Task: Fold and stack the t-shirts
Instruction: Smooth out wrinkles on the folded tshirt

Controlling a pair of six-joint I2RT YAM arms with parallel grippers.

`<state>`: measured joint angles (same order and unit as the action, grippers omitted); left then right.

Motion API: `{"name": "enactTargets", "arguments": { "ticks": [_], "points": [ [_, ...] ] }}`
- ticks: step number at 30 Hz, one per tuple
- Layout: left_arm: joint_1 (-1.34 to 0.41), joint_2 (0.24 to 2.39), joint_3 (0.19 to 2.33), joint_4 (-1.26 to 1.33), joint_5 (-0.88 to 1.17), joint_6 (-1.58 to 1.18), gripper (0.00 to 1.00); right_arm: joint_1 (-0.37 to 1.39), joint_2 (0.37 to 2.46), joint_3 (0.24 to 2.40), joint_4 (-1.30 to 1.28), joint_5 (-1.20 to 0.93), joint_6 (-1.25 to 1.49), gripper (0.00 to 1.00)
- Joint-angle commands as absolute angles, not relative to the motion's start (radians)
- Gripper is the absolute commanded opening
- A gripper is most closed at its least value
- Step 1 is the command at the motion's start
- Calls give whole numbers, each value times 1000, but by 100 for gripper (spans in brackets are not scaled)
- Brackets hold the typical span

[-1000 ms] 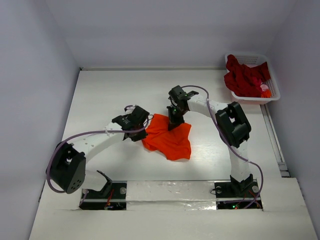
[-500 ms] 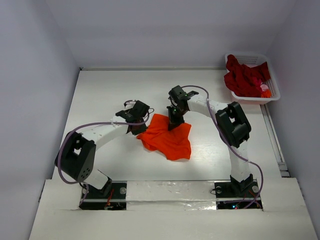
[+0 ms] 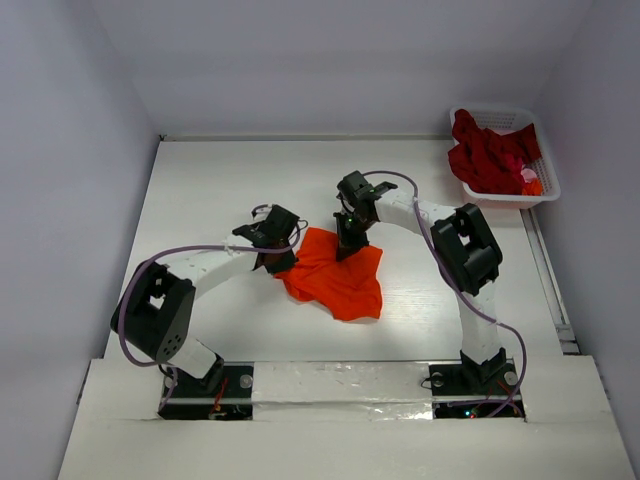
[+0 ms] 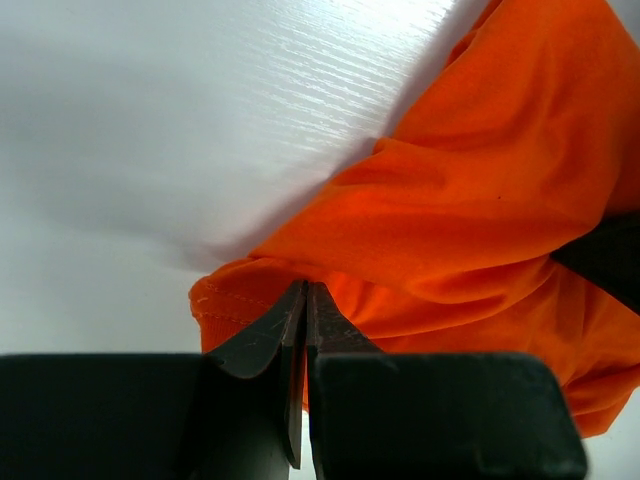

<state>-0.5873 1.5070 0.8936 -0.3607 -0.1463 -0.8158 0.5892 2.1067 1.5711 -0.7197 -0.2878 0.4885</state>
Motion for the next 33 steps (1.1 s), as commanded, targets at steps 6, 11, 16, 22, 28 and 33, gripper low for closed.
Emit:
{"name": "enactTargets", "arguments": {
  "ticks": [6, 11, 16, 22, 28, 33],
  "points": [
    [-584, 1577, 881, -376, -71, -782, 0, 581, 2103, 1580, -712, -241, 465, 0],
    [-584, 1626, 864, -419, -64, -764, 0, 581, 2097, 1580, -715, -244, 468, 0],
    [-584, 1618, 827, -433, -71, -764, 0, 581, 2088, 1585, -718, -244, 479, 0],
    [-584, 1579, 779, -463, -84, -775, 0, 572, 2094, 1594, -719, -239, 497, 0],
    [-584, 1522, 741, -485, -84, -784, 0, 534, 2124, 1595, -707, -270, 522, 0],
    [-584, 1490, 713, -494, -75, -787, 0, 514, 2144, 1627, -715, -267, 519, 0]
  ]
}}
